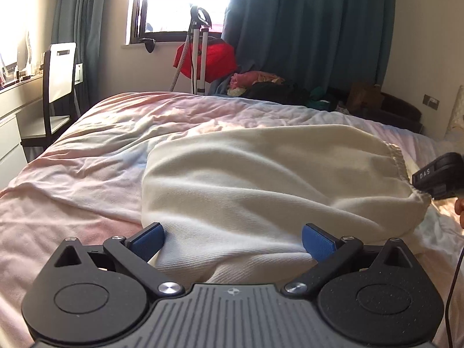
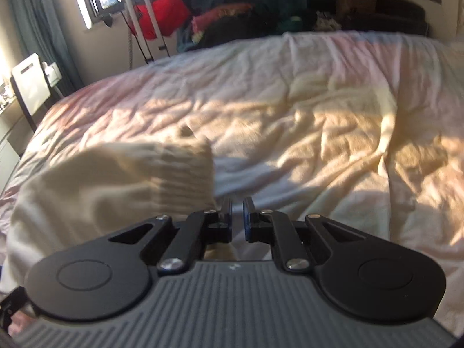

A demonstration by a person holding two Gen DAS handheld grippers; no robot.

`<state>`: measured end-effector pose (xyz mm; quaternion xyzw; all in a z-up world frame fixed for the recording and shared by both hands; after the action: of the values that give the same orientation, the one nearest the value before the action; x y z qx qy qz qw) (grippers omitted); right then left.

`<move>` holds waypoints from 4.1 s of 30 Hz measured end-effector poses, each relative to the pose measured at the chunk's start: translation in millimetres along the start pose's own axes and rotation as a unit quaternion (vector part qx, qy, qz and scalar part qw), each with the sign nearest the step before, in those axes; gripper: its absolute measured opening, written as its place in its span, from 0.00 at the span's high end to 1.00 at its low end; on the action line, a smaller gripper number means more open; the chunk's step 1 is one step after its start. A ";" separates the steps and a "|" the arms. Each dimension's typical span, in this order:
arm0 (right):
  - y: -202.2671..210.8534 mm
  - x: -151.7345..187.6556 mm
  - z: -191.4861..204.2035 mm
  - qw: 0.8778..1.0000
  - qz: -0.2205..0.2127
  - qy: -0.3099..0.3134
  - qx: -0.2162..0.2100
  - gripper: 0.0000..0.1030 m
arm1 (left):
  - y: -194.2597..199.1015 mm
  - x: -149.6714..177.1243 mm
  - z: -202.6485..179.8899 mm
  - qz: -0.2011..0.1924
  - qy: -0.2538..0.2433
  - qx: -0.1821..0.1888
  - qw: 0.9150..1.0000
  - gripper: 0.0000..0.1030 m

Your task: Fold clothes

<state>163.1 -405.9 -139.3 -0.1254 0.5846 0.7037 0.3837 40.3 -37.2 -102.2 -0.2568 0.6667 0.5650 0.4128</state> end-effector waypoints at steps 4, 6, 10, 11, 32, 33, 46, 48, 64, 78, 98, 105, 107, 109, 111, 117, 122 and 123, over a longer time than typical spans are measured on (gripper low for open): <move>-9.3 0.4 -24.6 0.994 0.024 -0.101 -0.046 0.90 | -1.9 -0.3 2.4 0.006 0.009 -0.004 1.000 0.01; 7.0 -4.6 -25.3 0.990 -0.003 -0.116 -0.084 0.88 | -0.7 0.1 3.0 0.007 0.012 -0.004 1.000 0.01; 40.1 -14.6 -26.9 0.975 -0.056 -0.147 -0.158 0.87 | -0.1 -0.5 3.4 0.007 0.016 -0.005 1.000 0.01; 48.4 -17.2 -27.3 0.970 -0.069 -0.154 -0.177 0.86 | 0.0 -0.5 3.5 0.007 0.018 -0.006 1.000 0.01; -0.9 -43.7 4.0 0.955 0.006 -0.122 -0.270 0.81 | -3.7 -1.9 -1.0 -0.007 0.014 -0.018 1.000 0.01; 2.4 -47.4 5.7 0.952 -0.007 -0.126 -0.277 0.84 | -3.9 -2.1 -1.7 -0.008 0.012 -0.018 1.000 0.01; -72.8 -44.3 -9.7 0.964 -0.025 -0.154 -0.216 0.84 | -17.9 1.2 -5.3 -0.021 0.015 -0.034 0.999 0.00; -73.7 -44.8 -14.2 0.956 -0.019 -0.180 -0.229 0.83 | -19.4 1.3 -4.8 -0.022 0.016 -0.035 0.999 0.00; 26.8 3.0 -49.4 0.913 -0.063 -0.339 -0.217 0.08 | -18.4 -0.1 0.3 -0.010 0.043 -0.035 0.998 0.00; 4.6 55.2 -9.8 0.963 -0.026 -0.240 -0.120 0.35 | -16.6 1.1 14.1 -0.002 0.097 -0.030 0.995 0.00; 14.6 67.4 -19.6 0.964 0.032 -0.241 -0.109 0.27 | -14.7 0.7 28.0 0.013 0.139 -0.026 0.990 0.00; 12.3 66.7 -7.9 0.957 0.038 -0.230 -0.171 0.25 | -18.1 0.1 30.3 0.017 0.152 -0.026 0.988 0.00; 20.6 62.5 0.0 0.955 0.024 -0.215 -0.205 0.23 | -17.3 0.2 32.6 0.015 0.160 -0.028 0.987 0.01; 29.2 59.2 7.1 0.953 0.008 -0.204 -0.226 0.22 | -16.1 0.0 36.2 0.009 0.170 -0.027 0.985 0.01; 30.3 58.4 7.7 0.951 0.003 -0.208 -0.226 0.22 | -16.1 -0.7 40.1 0.008 0.183 -0.024 0.983 0.01; -1.3 69.6 6.9 0.966 0.058 -0.203 -0.147 0.24 | -20.4 3.3 57.0 0.013 0.251 0.019 0.968 0.01; 5.2 65.0 16.6 0.971 0.031 -0.176 -0.157 0.36 | -39.3 19.1 86.4 0.031 0.370 0.099 0.923 0.03; 8.1 63.9 15.0 0.971 0.024 -0.175 -0.158 0.41 | -41.6 22.2 93.0 0.030 0.394 0.112 0.912 0.04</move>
<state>118.5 -367.1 -169.1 -0.0452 0.3926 0.8071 0.4386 86.4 45.8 -145.3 -0.3905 0.8414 0.3520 0.1249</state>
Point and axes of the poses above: each gripper's, at about its wrist camera, not at the fingertips, and y roughly against the way its jaws point, z to its left, x to its underside, the point moved 2 cm from there along -y, roughly the way its jaws point, and after that the axes turned 3 degrees about -y, right-handed, at the moved point
